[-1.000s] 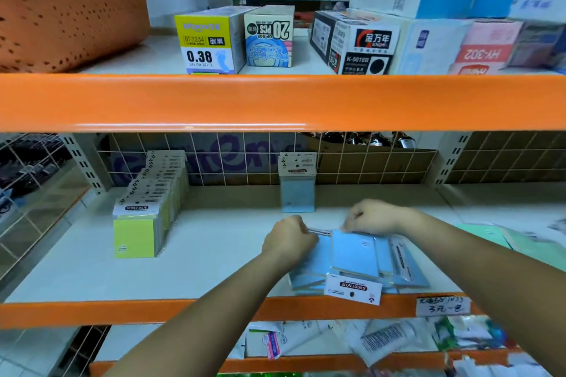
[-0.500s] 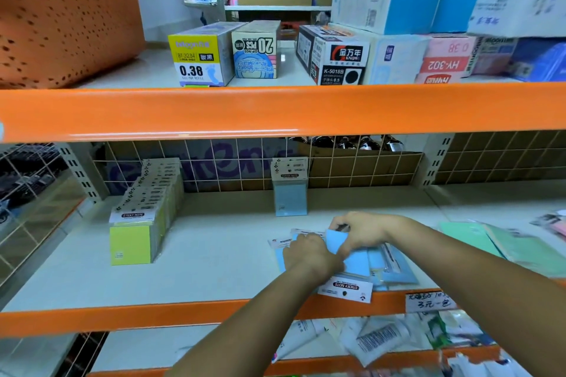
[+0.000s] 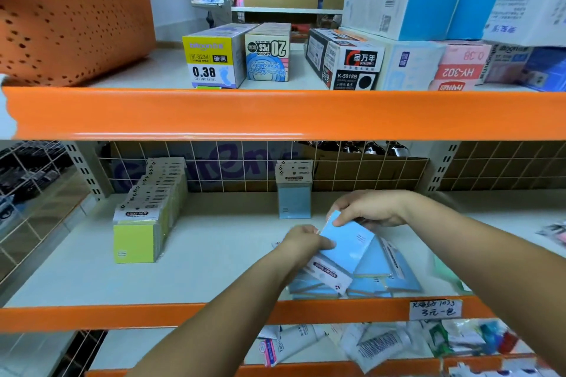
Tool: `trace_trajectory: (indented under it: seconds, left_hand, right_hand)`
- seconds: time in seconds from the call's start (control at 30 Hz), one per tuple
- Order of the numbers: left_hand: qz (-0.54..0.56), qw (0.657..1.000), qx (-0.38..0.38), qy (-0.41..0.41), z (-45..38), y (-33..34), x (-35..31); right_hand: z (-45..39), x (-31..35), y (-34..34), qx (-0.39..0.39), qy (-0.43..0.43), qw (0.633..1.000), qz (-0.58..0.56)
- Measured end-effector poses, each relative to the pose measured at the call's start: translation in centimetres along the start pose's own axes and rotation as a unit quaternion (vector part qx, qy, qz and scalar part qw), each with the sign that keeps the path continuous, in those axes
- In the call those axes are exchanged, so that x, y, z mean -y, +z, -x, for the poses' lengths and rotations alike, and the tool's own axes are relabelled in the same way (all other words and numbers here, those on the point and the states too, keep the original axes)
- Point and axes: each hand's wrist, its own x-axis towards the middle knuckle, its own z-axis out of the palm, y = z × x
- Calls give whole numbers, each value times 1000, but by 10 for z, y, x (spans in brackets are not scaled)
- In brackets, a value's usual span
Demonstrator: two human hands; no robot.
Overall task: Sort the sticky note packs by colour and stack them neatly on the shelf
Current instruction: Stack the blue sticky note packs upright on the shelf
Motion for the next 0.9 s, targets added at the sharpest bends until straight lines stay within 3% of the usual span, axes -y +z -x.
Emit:
trace_trajectory:
  seconds: [0.1, 0.17, 0.27, 0.37, 0.4, 0.5, 0.57, 0.67, 0.77, 0.9]
  left_hand:
    - [-14, 999, -32, 40, -7, -17, -8]
    - [-111, 989, -59, 77, -11, -29, -17]
    - [-337, 925, -112, 135, -11, -40, -37]
    - [-433, 850, -216, 206, -14, -47, -46]
    - [-404, 847, -263, 225, -17, -49, -43]
    - [-149, 911, -348, 164, -29, -58, -27]
    - [-43, 944, -319, 77, -36, -59, -13]
    - [31, 975, -220, -4, -50, -57, 8]
    - [65, 986, -154, -1, -59, -53, 16]
    - [97, 986, -136, 12, -63, -44, 19]
  right_hand:
    - [-3, 6, -6, -37, -26, 999, -14]
    - [-1, 13, -3, -55, -44, 997, 33]
    - [-1, 27, 8, -87, -87, 982, 141]
    - [-10, 35, 16, -152, -123, 970, 141]
    - [-14, 36, 17, -171, -131, 968, 128]
    - [-27, 28, 19, -206, -140, 968, 37]
    - [-36, 21, 22, -224, -137, 965, -29]
    - [-52, 13, 33, -229, -127, 960, -95]
    - [-66, 11, 46, -223, -108, 956, -156]
    - [-86, 10, 58, -273, -85, 944, -164]
